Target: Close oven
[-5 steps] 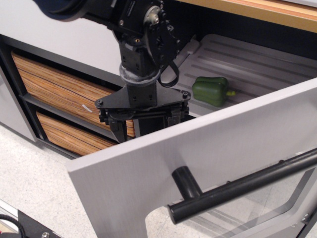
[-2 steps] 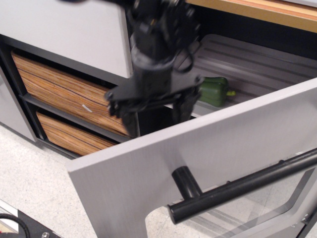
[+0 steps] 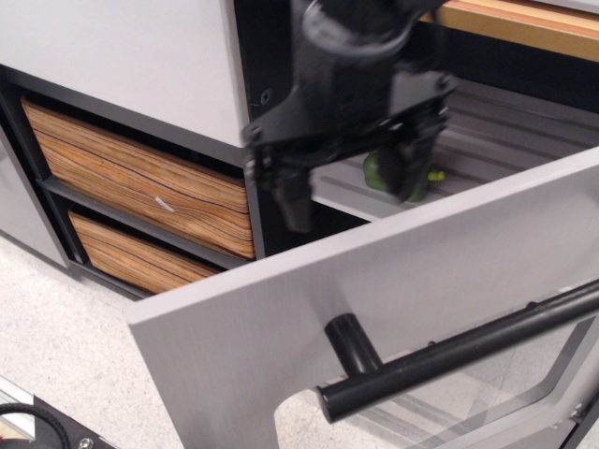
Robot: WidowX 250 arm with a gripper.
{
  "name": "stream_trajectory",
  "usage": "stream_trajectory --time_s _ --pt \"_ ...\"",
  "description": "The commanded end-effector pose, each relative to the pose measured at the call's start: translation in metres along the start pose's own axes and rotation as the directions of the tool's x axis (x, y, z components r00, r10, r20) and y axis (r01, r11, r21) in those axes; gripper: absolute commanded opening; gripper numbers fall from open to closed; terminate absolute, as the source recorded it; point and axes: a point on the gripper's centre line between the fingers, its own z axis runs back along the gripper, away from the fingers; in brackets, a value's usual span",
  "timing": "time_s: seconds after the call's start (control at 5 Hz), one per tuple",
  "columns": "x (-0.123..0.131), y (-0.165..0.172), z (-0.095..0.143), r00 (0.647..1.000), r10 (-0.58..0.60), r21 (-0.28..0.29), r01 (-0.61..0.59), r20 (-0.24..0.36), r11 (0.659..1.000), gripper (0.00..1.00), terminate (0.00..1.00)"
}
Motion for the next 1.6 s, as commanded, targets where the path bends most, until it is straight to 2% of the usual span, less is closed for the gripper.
stream_trajectory --time_s 0.0,0.2,0.4,0.8,1.0,1.2,1.4 --pt "-0.012 -0.017 0.056 0.996 0.016 -0.055 -0.021 -0.084 0.998 1.00 0.00" --pt "-0.018 -0.016 0.071 0.995 0.008 -0.070 -0.015 -0.103 0.997 1.00 0.00" --pt "-0.031 -0.013 0.075 0.993 -0.026 -0.078 0.017 -0.119 0.997 1.00 0.00" --pt "-0.057 -0.013 0.073 0.976 -0.061 -0.028 0.057 -0.210 0.998 1.00 0.00" --pt "-0.070 -0.015 0.065 0.954 -0.060 -0.010 0.060 -0.293 0.998 1.00 0.00" --pt "-0.074 -0.016 0.043 0.954 -0.043 0.031 0.055 -0.297 0.998 1.00 0.00" --pt "-0.059 -0.018 0.035 0.970 -0.011 0.042 0.022 -0.241 0.999 1.00 0.00"
